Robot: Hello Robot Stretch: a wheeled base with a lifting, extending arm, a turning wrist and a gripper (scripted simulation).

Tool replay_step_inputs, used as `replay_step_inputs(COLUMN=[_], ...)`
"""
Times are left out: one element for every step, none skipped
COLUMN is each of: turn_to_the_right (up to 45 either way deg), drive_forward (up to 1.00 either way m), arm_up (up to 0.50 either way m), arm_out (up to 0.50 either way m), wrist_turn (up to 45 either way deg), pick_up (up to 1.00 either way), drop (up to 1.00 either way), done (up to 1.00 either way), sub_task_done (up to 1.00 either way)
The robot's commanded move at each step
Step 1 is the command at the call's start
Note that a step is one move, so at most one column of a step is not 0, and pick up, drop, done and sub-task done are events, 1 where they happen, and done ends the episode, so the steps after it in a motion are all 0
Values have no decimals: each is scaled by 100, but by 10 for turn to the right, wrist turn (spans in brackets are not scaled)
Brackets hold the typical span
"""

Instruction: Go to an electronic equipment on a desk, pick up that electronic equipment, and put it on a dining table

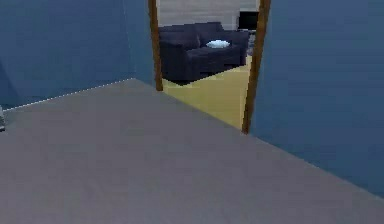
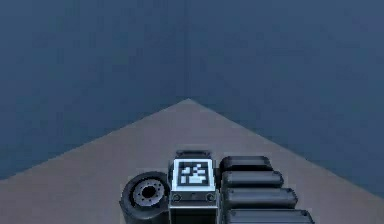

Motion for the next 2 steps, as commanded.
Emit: replay_step_inputs(turn_to_the_right=[0, 0], drive_forward=[100, 85], arm_up=[0, 0], arm_out=[0, 0], wrist_turn=[0, 0], pick_up=[0, 0], drop=[0, 0], done=[0, 0], sub_task_done=[0, 0])
